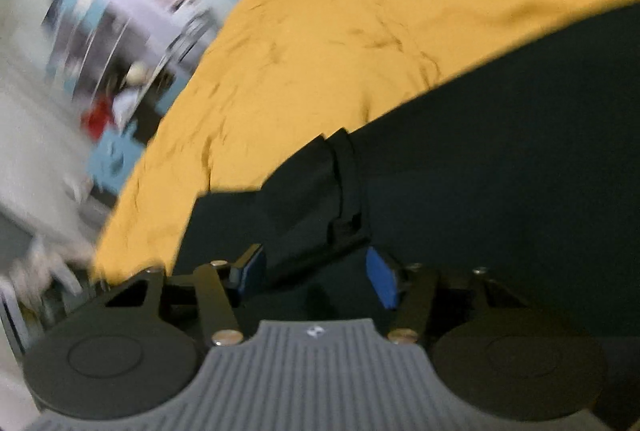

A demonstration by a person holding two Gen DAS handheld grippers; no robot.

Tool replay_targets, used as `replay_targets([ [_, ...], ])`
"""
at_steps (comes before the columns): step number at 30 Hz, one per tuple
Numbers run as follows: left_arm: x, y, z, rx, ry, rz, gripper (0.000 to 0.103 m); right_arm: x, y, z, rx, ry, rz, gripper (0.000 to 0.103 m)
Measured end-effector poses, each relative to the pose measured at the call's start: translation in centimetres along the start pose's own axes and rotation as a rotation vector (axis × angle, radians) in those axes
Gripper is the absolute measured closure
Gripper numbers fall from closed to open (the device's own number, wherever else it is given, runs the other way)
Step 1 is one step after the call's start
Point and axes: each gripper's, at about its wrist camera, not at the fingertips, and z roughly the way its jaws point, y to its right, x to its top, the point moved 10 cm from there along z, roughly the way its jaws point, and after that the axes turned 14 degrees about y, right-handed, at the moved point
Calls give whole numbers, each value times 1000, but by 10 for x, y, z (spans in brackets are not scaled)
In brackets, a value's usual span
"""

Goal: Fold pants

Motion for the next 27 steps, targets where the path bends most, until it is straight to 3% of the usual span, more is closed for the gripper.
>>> replay_targets([
  [5, -12, 2, 1, -18, -37, 21, 54, -1, -5, 25, -49, -7, 84, 52],
  [8, -15, 2, 1, -25, -48, 25, 54, -6, -12, 38, -82, -28, 13, 70],
  [10, -16, 3, 1, -26, -54, 28, 54, -8, -14, 40, -107, -42, -27, 98],
  [17, -16, 5, -3, -38, -50, 30, 54, 8, -23, -13, -3, 17, 75, 101],
  [21, -22, 7, -1, -50, -72, 41, 54, 3, -10, -23, -27, 0, 49, 101],
  [24, -32, 10, 3, -45, -115, 86, 51, -11, 4, -9, -63, -60, -25, 96],
  [26, -38, 11, 3, -33, -136, 123, 51, -8, 2, -12, -71, -36, -148, 96],
  [27, -40, 11, 3, -30, -138, 135, 51, -4, 0, -16, -95, -7, -212, 89],
])
